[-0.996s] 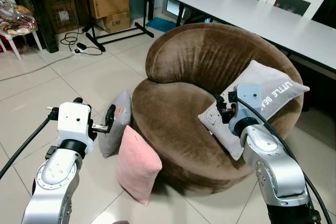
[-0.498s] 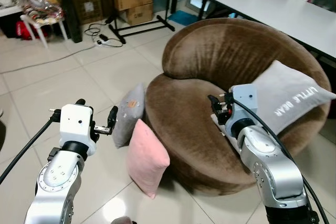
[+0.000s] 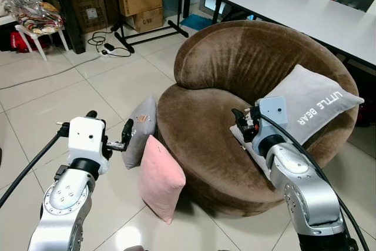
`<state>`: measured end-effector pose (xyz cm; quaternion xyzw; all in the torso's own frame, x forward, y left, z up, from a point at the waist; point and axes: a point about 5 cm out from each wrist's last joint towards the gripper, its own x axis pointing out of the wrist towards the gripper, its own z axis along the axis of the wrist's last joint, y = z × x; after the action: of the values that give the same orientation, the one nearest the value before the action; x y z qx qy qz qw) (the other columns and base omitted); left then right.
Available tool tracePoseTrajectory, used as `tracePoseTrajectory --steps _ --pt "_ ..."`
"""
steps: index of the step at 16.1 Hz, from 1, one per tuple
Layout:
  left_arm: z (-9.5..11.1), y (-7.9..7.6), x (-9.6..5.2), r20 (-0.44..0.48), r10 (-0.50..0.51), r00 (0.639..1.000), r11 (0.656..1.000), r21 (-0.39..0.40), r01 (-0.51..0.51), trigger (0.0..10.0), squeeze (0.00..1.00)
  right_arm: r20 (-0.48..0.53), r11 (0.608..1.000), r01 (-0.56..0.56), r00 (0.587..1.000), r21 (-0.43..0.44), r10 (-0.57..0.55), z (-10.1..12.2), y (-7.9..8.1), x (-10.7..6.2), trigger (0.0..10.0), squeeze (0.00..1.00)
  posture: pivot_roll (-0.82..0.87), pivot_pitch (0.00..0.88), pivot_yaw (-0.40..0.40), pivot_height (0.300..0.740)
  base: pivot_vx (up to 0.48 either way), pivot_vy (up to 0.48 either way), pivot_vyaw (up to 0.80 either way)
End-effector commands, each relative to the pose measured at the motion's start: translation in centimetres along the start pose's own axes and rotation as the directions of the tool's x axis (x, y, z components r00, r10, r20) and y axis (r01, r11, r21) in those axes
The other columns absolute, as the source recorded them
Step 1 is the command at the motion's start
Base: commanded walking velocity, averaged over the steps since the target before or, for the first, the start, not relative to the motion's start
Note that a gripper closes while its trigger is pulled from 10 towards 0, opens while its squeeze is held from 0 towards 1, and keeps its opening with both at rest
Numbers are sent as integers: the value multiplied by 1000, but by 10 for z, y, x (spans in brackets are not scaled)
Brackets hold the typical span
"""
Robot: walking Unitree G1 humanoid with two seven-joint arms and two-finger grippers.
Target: Move the pillow to the sofa from floor
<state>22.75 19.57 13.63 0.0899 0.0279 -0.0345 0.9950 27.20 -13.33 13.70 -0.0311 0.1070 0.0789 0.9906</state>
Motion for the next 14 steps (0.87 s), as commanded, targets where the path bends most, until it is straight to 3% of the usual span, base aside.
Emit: tracePoseTrajectory --steps 1,3,11,14 --pt "0 -2 0 -3 0 1000 1000 -7 0 10000 0 4 1000 28 1000 4 -28 0 -7 -1 10000 0 2 0 -80 740 0 0 0" --pt "-1 -2 0 -7 -4 1000 1000 -9 4 10000 0 5 1000 25 1000 3 -25 1 -6 -1 10000 0 2 0 -79 740 0 208 0" --pt "-1 -2 1 -9 4 1000 1000 -12 -4 10000 0 1 1000 28 1000 2 -28 0 -7 -1 10000 0 2 0 -80 740 0 474 0" --pt "0 -2 1 -9 10 1000 1000 6 -10 10000 0 0 1000 31 1000 6 -31 1 -7 -1 10000 0 2 0 -82 740 0 0 0"
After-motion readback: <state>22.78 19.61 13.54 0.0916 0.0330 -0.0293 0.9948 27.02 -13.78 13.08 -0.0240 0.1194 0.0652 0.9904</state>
